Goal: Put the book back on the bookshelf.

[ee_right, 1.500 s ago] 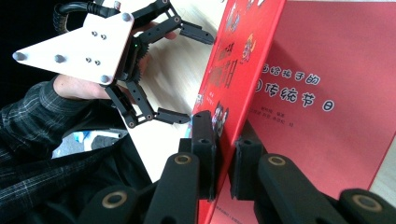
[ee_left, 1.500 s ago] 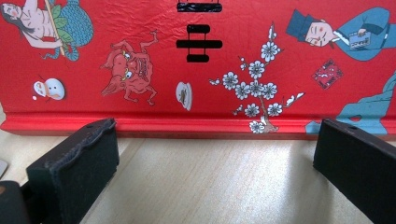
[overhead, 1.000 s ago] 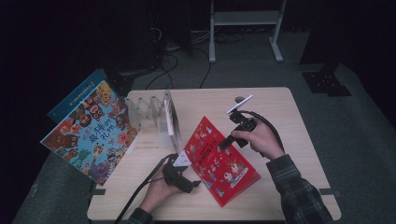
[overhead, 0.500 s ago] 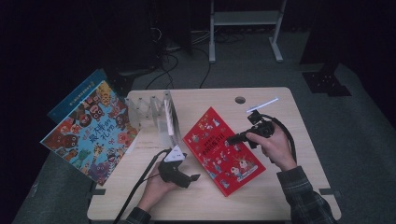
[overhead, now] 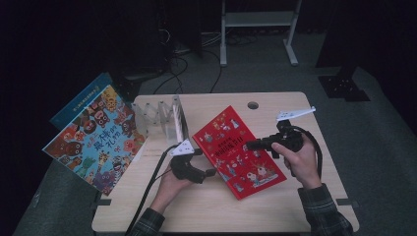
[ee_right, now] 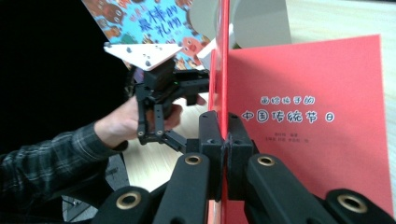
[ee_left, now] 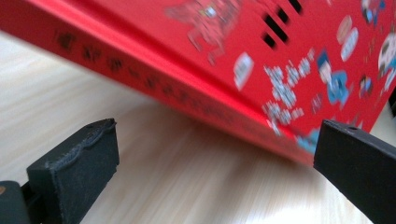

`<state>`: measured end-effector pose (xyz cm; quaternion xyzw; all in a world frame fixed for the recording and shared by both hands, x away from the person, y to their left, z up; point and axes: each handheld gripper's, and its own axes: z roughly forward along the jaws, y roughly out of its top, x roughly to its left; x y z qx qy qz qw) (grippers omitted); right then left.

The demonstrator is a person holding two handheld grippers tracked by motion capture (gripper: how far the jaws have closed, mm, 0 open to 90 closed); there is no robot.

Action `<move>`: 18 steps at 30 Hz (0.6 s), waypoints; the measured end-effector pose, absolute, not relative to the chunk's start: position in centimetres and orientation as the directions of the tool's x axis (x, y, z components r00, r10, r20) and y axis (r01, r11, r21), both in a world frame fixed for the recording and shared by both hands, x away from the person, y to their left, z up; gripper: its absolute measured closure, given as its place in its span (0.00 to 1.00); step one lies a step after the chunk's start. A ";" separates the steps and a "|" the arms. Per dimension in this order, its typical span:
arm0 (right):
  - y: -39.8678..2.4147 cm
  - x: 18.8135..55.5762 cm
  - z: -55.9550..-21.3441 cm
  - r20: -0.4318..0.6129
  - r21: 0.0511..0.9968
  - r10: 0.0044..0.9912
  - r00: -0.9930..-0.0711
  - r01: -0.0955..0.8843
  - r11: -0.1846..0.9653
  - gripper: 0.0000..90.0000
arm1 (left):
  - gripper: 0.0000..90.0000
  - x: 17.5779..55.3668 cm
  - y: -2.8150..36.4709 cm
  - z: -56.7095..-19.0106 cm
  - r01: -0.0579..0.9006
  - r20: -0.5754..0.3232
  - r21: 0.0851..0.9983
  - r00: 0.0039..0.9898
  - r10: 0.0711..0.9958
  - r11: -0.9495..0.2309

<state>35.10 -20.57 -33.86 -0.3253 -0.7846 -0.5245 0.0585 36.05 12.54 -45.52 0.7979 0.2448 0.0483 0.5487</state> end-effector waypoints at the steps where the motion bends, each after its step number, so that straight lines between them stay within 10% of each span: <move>1: -20.6 35.0 -33.7 0.433 0.789 0.442 -0.785 0.568 0.235 0.98 | 0.00 36.1 12.4 -45.3 0.338 -0.207 0.907 0.879 0.431 -0.253; 18: -20.4 32.9 -32.7 0.371 0.871 0.375 -0.850 0.458 0.175 0.98 | 0.22 35.9 13.5 -43.5 0.324 -0.279 0.942 0.903 0.328 -0.089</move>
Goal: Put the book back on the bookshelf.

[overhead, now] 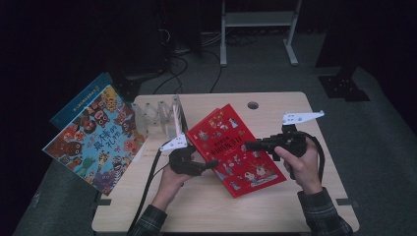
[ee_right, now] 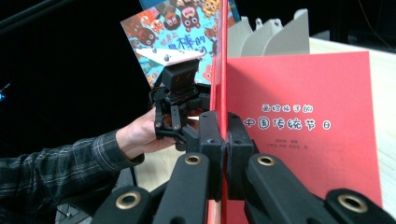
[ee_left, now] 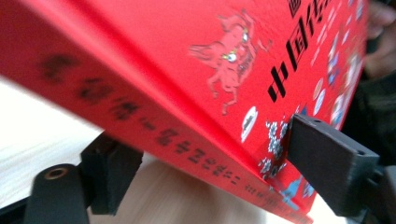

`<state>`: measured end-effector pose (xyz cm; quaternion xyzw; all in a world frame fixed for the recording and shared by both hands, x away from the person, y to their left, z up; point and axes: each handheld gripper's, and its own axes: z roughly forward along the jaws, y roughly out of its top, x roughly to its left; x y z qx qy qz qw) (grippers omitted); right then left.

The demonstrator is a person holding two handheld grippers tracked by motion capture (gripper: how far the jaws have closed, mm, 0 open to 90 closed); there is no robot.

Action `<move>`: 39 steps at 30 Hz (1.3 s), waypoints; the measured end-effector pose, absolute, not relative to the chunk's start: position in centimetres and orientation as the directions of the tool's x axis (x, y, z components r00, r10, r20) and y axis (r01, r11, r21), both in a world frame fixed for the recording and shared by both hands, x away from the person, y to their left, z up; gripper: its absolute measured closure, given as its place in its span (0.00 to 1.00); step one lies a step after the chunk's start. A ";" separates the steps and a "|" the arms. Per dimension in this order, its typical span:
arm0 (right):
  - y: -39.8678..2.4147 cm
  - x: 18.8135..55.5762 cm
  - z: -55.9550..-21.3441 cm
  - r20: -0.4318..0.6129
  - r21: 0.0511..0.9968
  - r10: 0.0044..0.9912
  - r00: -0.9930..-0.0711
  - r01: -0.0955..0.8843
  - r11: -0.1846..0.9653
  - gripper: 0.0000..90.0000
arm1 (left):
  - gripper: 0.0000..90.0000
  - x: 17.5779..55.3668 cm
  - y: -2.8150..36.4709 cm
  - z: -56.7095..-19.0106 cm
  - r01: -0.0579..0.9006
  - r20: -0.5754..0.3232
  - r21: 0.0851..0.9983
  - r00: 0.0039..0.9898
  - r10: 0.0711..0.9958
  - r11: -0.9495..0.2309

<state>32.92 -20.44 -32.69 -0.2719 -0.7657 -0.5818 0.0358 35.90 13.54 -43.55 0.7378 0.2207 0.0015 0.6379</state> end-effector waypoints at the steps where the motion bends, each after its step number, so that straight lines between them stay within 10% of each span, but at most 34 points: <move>1: -20.4 32.8 -32.8 0.364 0.878 0.367 -0.856 0.447 0.171 0.97 | 0.24 35.9 13.7 -43.4 0.314 -0.274 0.946 0.907 0.320 -0.082; 10: -20.6 32.5 -34.7 0.338 0.909 0.293 -0.894 0.391 0.146 0.97 | 0.53 34.8 15.0 -41.2 0.211 -0.210 0.977 0.948 0.241 0.020; 39: -19.0 32.7 -38.0 0.208 0.880 0.256 -0.944 0.295 0.372 0.86 | 0.82 33.7 15.4 -36.8 0.098 -0.093 0.995 0.984 0.153 -0.021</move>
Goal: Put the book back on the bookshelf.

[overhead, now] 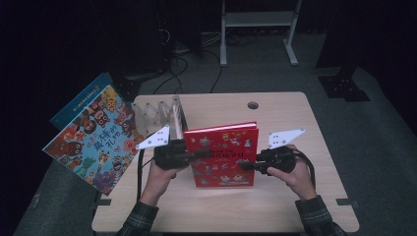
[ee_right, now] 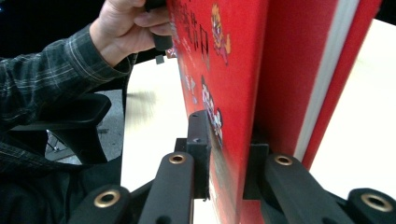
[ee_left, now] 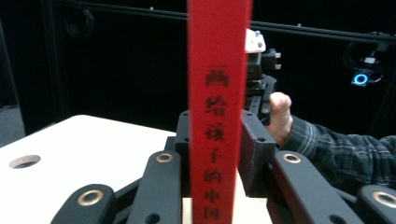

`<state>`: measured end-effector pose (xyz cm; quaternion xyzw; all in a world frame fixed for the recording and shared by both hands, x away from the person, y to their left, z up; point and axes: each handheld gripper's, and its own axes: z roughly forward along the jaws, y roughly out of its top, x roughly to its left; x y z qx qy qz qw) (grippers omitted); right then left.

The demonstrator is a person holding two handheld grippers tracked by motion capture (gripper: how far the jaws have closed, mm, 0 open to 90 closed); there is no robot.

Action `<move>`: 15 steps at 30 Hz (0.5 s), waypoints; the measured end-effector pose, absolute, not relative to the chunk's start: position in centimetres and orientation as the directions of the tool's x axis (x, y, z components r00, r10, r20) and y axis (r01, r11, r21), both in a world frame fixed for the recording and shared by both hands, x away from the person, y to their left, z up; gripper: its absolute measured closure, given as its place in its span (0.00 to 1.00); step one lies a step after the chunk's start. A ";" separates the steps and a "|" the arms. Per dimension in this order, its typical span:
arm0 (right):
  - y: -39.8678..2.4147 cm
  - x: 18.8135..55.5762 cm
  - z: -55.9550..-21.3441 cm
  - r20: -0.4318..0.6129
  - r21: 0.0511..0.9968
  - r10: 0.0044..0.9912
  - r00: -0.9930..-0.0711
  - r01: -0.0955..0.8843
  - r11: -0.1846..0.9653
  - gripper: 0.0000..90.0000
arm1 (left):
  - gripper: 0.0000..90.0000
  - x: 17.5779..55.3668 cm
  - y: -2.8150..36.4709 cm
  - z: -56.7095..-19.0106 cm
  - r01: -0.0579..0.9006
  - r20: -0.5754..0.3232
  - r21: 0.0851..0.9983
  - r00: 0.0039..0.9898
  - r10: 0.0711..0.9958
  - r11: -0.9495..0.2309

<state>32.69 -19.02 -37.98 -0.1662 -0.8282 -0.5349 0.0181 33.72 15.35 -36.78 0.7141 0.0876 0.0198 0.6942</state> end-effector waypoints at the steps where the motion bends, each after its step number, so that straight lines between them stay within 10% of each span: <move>1: -19.0 32.8 -38.1 0.205 0.881 0.258 -0.944 0.293 0.372 0.85 | 0.82 33.7 15.3 -36.7 0.097 -0.092 0.995 0.984 0.153 -0.025; 15: -19.1 32.7 -38.7 0.206 0.893 0.248 -0.946 0.286 0.347 0.78 | 0.87 33.7 14.9 -35.3 0.137 -0.125 0.988 0.981 0.149 -0.074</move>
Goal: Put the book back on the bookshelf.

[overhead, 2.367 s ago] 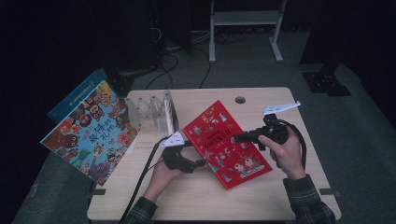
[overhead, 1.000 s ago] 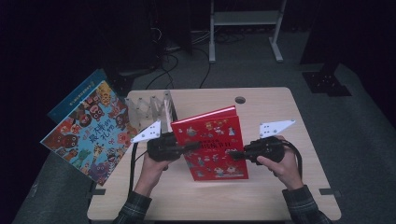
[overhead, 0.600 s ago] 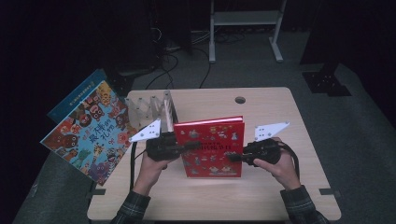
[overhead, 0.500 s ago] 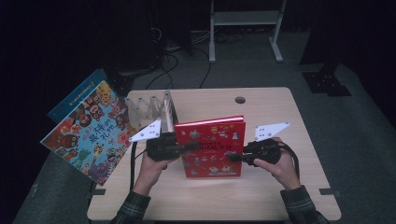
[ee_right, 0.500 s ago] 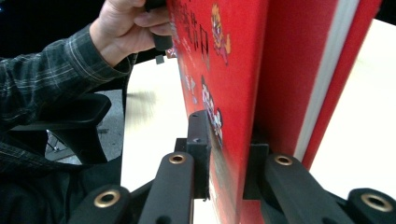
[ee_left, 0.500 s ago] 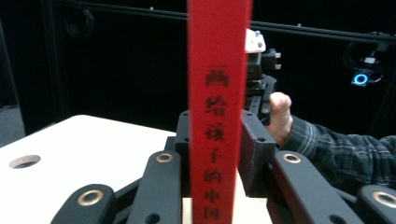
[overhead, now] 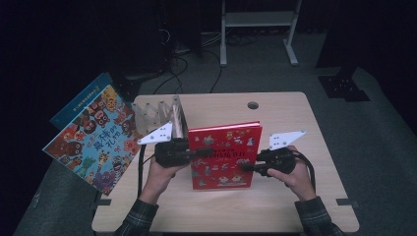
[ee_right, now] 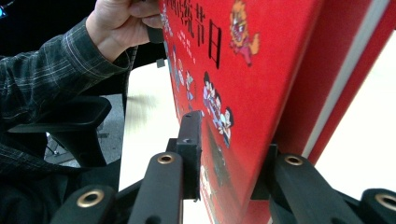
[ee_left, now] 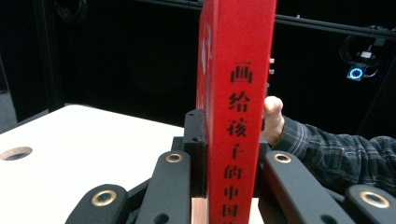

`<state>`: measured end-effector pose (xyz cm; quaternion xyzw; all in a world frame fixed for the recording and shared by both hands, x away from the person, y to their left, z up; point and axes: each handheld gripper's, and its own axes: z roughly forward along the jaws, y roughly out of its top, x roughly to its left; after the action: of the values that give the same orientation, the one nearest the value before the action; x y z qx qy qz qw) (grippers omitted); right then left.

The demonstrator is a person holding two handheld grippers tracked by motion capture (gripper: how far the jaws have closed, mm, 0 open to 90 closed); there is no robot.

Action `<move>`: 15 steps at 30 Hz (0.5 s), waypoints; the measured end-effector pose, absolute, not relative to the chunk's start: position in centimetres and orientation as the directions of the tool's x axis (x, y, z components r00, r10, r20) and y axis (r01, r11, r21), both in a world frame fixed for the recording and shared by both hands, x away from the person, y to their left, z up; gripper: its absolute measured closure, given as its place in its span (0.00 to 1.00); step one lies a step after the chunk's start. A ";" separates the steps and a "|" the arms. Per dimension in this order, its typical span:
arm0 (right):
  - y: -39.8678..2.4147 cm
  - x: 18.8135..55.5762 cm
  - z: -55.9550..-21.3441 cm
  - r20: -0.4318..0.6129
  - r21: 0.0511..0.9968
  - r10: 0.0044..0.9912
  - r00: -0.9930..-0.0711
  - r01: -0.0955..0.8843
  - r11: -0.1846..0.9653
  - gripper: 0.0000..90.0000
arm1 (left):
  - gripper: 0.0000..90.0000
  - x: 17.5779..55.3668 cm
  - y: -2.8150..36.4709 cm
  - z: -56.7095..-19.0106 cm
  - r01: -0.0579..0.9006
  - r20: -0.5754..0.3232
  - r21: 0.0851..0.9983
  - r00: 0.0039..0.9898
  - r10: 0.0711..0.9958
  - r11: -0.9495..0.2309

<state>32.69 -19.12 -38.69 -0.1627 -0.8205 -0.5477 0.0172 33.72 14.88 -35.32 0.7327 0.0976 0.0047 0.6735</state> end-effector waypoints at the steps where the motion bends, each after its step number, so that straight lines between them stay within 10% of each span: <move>1: -19.1 32.7 -38.7 0.209 0.894 0.245 -0.947 0.286 0.344 0.77 | 0.87 33.7 14.8 -35.2 0.136 -0.124 0.987 0.981 0.150 -0.079; 15: -20.8 32.8 -40.7 0.191 0.879 0.327 -0.926 0.309 0.363 0.63 | 0.89 33.6 14.7 -34.9 0.143 -0.112 0.982 0.967 0.229 -0.125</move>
<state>32.84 -20.79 -40.65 -0.1927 -0.8255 -0.5305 -0.0082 33.61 14.68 -34.92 0.7491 0.1242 0.0330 0.6498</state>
